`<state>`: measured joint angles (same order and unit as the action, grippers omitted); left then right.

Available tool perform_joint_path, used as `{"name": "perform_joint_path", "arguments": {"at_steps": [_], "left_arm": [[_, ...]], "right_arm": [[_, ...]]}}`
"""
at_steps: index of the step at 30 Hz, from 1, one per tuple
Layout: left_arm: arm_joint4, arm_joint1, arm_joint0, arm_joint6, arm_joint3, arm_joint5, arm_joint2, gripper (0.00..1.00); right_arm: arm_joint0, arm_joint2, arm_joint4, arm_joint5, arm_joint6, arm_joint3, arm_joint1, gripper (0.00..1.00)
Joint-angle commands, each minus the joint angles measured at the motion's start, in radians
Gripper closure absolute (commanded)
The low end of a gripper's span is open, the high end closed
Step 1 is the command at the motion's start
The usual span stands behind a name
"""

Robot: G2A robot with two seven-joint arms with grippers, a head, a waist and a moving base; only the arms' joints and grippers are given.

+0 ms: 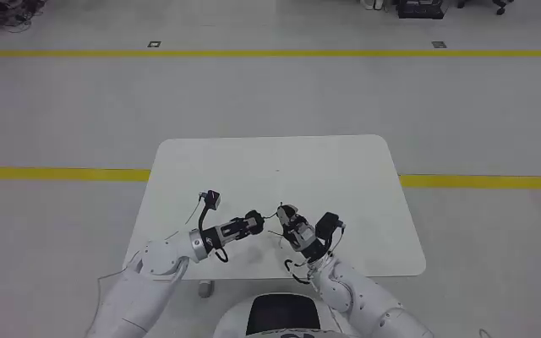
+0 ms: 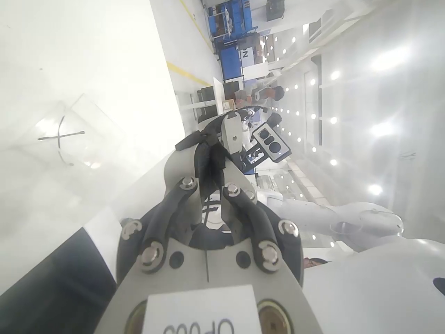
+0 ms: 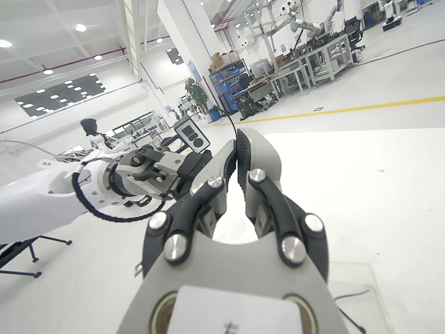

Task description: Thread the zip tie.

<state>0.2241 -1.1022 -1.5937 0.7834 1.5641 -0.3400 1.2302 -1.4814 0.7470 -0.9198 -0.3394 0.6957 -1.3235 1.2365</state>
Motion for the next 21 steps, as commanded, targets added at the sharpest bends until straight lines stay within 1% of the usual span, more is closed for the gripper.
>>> {"name": "perform_joint_path", "arguments": {"at_steps": [1, 6, 20, 21], "left_arm": [[-0.003, 0.001, -0.001, 0.0, -0.002, 0.0, 0.0, 1.0], [-0.004, 0.002, -0.003, -0.01, -0.005, 0.0, 0.0, 1.0], [-0.002, 0.003, -0.002, -0.005, -0.003, 0.0, -0.003, 1.0], [-0.003, 0.003, -0.001, -0.014, -0.003, 0.003, -0.004, 1.0]], "right_arm": [[-0.001, 0.003, -0.02, 0.004, 0.006, 0.003, 0.001, 1.0], [-0.002, 0.009, -0.067, 0.005, 0.022, 0.01, 0.004, 1.0], [-0.003, 0.01, -0.068, -0.001, 0.023, 0.013, 0.006, 1.0], [-0.003, 0.013, -0.066, 0.007, 0.012, 0.012, 0.006, 1.0]]}}
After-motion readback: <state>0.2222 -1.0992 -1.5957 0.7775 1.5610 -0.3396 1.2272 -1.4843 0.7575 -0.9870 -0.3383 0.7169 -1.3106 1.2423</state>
